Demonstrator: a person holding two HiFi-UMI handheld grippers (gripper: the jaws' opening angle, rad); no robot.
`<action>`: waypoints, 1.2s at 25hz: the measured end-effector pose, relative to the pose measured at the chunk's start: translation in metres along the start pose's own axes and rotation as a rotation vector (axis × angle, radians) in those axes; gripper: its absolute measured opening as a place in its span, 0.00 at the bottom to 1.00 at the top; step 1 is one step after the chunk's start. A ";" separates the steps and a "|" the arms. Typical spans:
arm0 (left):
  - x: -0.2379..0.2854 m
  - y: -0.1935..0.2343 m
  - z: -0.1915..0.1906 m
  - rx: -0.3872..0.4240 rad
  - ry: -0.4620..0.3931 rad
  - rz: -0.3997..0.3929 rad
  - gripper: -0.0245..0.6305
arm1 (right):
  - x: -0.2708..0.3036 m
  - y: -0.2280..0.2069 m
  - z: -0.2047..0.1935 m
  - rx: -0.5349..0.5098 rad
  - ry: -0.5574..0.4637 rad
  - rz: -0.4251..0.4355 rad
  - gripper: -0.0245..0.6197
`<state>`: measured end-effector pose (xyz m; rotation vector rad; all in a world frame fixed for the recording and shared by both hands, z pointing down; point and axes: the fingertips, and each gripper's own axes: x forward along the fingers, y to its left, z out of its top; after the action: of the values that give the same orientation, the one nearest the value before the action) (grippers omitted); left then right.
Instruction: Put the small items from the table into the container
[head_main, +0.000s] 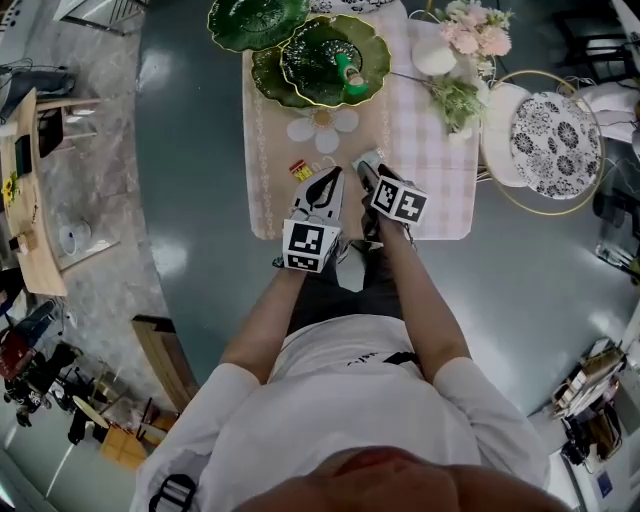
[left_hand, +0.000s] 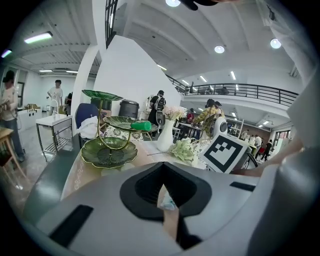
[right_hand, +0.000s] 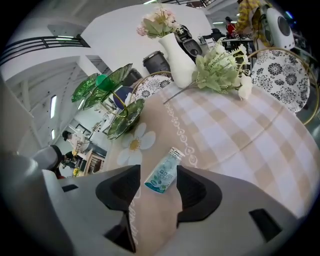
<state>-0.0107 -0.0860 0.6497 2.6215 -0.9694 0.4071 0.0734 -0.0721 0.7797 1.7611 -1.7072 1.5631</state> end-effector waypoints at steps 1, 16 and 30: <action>0.000 0.001 -0.001 0.000 0.001 -0.001 0.05 | 0.002 -0.001 0.000 0.012 0.000 -0.006 0.38; -0.003 0.018 -0.004 -0.012 0.001 0.024 0.05 | 0.032 -0.009 -0.007 0.037 0.063 -0.089 0.39; -0.005 0.012 0.008 -0.017 -0.005 0.033 0.05 | 0.012 -0.006 -0.001 -0.065 0.109 -0.059 0.35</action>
<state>-0.0208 -0.0946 0.6434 2.5959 -1.0143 0.3987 0.0742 -0.0764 0.7926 1.6486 -1.6214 1.5318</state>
